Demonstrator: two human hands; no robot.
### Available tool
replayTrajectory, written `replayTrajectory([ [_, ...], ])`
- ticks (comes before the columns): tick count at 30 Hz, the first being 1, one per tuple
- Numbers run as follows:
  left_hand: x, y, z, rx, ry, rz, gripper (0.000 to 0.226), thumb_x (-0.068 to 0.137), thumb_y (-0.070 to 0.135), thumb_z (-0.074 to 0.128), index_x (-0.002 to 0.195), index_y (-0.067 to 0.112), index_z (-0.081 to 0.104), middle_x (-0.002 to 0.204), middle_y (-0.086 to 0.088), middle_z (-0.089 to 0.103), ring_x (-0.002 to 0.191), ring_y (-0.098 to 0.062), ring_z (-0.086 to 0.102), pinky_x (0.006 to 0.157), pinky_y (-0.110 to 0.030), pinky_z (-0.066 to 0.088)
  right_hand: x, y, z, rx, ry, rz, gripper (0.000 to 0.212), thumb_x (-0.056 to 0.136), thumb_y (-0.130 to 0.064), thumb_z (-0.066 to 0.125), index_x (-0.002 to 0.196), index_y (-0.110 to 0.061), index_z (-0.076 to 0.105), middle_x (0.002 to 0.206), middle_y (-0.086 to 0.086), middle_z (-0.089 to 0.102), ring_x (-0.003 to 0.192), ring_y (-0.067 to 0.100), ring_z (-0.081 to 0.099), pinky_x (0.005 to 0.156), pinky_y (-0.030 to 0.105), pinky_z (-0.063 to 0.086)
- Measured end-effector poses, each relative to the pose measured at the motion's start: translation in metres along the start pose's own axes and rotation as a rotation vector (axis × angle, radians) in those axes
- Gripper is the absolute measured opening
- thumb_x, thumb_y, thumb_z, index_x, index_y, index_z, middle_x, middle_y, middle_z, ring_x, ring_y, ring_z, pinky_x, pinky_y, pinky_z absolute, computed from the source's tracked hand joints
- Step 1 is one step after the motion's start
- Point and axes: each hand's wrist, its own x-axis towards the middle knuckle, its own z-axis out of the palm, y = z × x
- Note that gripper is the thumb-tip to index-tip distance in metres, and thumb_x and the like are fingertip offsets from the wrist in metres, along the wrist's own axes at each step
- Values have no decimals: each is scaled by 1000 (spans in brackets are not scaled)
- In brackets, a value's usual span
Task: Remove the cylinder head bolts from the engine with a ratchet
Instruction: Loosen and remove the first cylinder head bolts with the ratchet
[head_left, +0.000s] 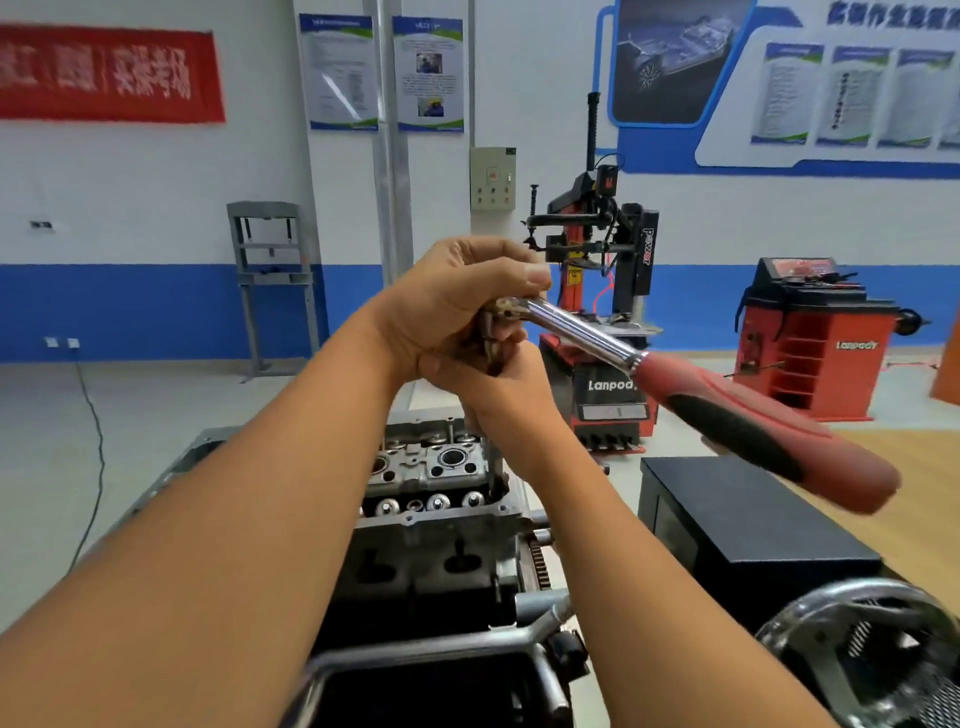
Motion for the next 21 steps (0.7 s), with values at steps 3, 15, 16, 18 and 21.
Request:
replayTrajectory([
  [3, -6, -8, -1, 42, 146, 58, 17, 80, 28, 85, 84, 13, 76, 76, -13, 60, 56, -18, 52, 63, -34, 49, 1, 2, -2, -31, -65, 36, 19, 83, -13, 78, 90, -1, 65, 51, -15, 56, 45, 0, 54, 48, 9, 41],
  [15, -7, -20, 16, -46, 410, 78, 20, 89, 29, 79, 84, 17, 64, 66, 3, 61, 58, -14, 55, 54, -31, 49, -49, -85, 0, -949, 115, -584, 10, 88, -11, 71, 96, -6, 66, 82, 4, 63, 73, 20, 59, 65, 39, 51],
  [16, -7, -21, 21, -84, 366, 58, 25, 83, 31, 82, 84, 16, 62, 66, 3, 61, 59, -15, 56, 54, -31, 48, -40, -103, 0, -972, 105, -757, 9, 88, -12, 66, 92, -4, 65, 79, 6, 62, 71, 23, 58, 64, 39, 48],
  [18, -7, -28, 33, -59, 318, 80, 28, 90, 25, 74, 91, 1, 59, 67, -2, 60, 59, -16, 55, 53, -29, 47, -10, -131, -1, -1148, 93, -692, 27, 96, -33, 55, 103, -9, 64, 88, 4, 63, 80, 27, 59, 68, 42, 47],
  [21, -16, -41, 46, -23, 297, 124, 33, 107, -3, 41, 76, 5, 49, 50, 14, 47, 44, 1, 42, 48, -12, 36, 26, -134, -3, -1529, -120, -123, 45, 104, -59, 32, 107, -23, 59, 99, -1, 61, 91, 24, 59, 76, 42, 48],
])
